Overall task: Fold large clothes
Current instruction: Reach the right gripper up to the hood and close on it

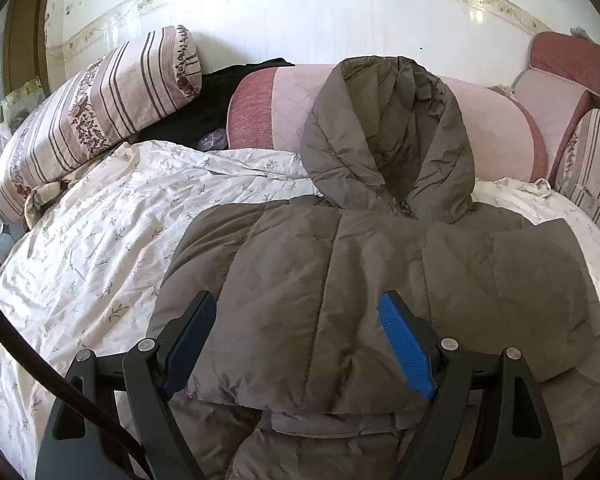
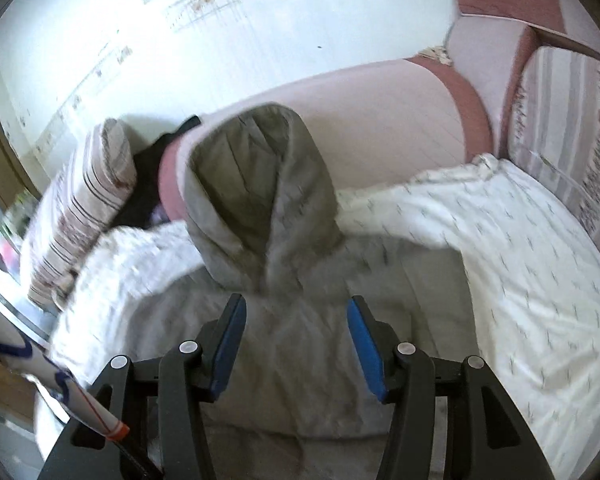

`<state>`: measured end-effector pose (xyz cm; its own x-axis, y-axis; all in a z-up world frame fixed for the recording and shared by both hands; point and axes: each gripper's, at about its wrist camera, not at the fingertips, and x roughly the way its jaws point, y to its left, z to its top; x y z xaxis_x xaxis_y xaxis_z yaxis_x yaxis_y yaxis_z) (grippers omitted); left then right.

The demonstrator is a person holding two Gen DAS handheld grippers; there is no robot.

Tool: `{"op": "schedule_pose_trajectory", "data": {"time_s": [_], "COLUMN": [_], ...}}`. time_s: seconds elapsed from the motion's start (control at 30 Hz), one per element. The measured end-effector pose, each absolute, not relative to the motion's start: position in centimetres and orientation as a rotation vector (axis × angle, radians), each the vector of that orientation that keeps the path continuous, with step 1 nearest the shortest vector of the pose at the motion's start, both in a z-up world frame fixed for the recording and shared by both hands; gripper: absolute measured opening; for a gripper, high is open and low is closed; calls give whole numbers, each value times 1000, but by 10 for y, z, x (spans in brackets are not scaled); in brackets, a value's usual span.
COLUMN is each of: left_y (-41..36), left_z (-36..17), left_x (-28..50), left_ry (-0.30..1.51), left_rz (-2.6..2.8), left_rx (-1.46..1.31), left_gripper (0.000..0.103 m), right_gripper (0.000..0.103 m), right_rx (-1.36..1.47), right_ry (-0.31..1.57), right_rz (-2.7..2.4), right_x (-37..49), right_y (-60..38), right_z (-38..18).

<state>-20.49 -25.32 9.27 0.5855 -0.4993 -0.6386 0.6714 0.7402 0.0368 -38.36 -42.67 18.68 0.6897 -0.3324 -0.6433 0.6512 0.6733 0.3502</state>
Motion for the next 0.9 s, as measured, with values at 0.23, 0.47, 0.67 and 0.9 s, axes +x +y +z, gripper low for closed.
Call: {"op": "schedule_pose_trajectory", "data": {"time_s": [0.23, 0.47, 0.67, 0.9], "left_y": [-255, -263, -267, -267], "left_z": [91, 83, 71, 70], "left_x": [-201, -197, -189, -185], "left_ry": [665, 699, 757, 752], "left_rz": [-697, -712, -716, -709], "left_rx": [281, 305, 303, 310], "left_gripper": [83, 83, 83, 83], "right_gripper": [61, 62, 62, 9], "right_rx": [514, 521, 496, 410], "right_ry": [563, 616, 643, 758], "right_rz": [-648, -694, -749, -874], "right_x": [-299, -206, -147, -109], "right_y": [-496, -576, -618, -637], "right_z": [259, 241, 205, 159]}}
